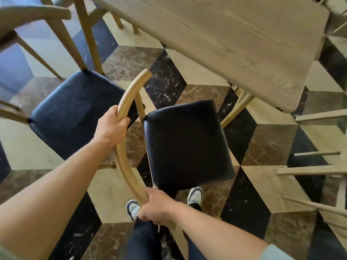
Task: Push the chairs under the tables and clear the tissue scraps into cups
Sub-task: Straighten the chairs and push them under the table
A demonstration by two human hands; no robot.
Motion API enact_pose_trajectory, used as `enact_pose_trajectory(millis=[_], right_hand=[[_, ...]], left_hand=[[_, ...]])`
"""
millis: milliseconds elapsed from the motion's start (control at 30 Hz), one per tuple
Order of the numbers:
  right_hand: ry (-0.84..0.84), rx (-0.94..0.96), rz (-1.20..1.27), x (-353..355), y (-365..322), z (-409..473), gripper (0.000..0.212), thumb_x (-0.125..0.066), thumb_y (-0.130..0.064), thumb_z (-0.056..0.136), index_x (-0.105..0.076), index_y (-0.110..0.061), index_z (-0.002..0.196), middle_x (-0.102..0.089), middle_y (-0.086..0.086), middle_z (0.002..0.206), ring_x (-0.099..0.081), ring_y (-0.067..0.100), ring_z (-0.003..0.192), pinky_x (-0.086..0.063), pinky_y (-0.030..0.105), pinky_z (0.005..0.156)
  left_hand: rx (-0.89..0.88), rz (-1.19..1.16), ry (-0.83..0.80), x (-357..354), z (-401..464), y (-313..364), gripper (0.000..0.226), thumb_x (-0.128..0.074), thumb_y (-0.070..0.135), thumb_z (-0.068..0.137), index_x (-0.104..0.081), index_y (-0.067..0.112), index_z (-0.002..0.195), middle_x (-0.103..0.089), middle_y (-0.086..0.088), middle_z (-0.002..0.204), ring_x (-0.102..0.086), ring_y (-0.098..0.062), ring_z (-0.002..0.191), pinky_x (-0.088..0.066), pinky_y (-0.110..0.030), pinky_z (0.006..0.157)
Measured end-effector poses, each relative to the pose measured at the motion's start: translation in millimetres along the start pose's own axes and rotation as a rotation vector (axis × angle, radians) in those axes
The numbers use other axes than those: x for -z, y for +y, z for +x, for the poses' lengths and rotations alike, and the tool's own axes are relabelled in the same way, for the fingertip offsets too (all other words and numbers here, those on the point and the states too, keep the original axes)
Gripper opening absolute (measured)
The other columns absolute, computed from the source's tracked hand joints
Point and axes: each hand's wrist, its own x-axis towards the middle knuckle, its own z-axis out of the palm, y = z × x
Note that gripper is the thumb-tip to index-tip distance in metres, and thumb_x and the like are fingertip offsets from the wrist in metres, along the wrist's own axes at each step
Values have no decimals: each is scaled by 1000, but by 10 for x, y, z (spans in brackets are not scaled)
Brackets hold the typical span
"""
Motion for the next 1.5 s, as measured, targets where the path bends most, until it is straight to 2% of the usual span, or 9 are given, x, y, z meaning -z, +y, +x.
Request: enact_pose_trajectory(millis=[200, 433, 667, 800, 900, 1000, 1100, 1233, 1500], right_hand=[[-18, 5, -148, 352, 21, -17, 49, -64, -18, 70, -57, -32, 117, -64, 10, 109, -68, 35, 97, -63, 53, 85], [-31, 62, -355, 788, -266, 28, 43, -61, -14, 71, -58, -27, 112, -66, 13, 99, -64, 27, 73, -55, 37, 58], [13, 53, -653, 1695, -467, -72, 36, -68, -14, 73, -60, -30, 104, -66, 5, 98, -69, 26, 85, -64, 43, 72], [174, 65, -888, 2290, -432, -199, 16, -64, -16, 79, -57, -30, 85, -64, 0, 88, -64, 19, 81, -53, 35, 65], [241, 75, -962, 2624, -394, -295, 15, -64, -16, 81, -57, -29, 83, -64, -1, 86, -64, 16, 80, -60, 39, 78], [260, 72, -968, 2898, -249, -406, 17, -67, -17, 80, -63, -25, 94, -64, -1, 88, -64, 14, 81, -60, 39, 82], [321, 85, -989, 3177, -79, -504, 17, -70, -19, 79, -65, -26, 93, -64, -3, 89, -65, 14, 82, -60, 38, 81], [354, 86, -998, 3400, 82, -616, 13, -71, -20, 77, -62, -27, 84, -64, -2, 86, -65, 15, 77, -59, 35, 76], [354, 99, -954, 3473, 298, -773, 11, -70, -17, 80, -67, -22, 89, -65, -1, 83, -66, 14, 75, -58, 30, 71]], left_hand=[[92, -52, 80, -61, 15, 85, 31, -61, 24, 98, -55, 20, 128, -63, -4, 100, -63, -20, 85, -53, -40, 72], [210, -60, 191, 36, 232, 74, 35, -59, 29, 97, -52, 20, 130, -63, -8, 105, -64, -27, 91, -55, -40, 71], [403, -194, 320, -146, 352, 365, 34, -55, 29, 95, -46, 16, 125, -60, -8, 108, -64, -30, 95, -57, -47, 84], [498, -212, 250, -359, 428, 635, 46, -45, 23, 96, -33, 10, 137, -57, -17, 127, -61, -36, 106, -54, -49, 91], [513, -208, 200, -534, 480, 793, 56, -44, 20, 97, -22, 7, 147, -56, -19, 131, -59, -34, 107, -51, -51, 99], [519, -220, 158, -736, 464, 967, 54, -43, 19, 100, -19, 6, 147, -55, -19, 130, -55, -29, 98, -55, -47, 88], [539, -342, 50, -898, 386, 1204, 47, -44, 21, 103, -19, 12, 141, -50, -16, 127, -65, -35, 96, -63, -53, 57], [560, -403, -7, -1055, 363, 1447, 51, -45, 22, 104, -15, 15, 144, -47, -16, 129, -67, -40, 99, -60, -63, 64], [558, -341, -94, -1181, 342, 1538, 58, -50, 28, 104, -13, 21, 149, -47, -13, 124, -67, -34, 96, -63, -55, 57]])
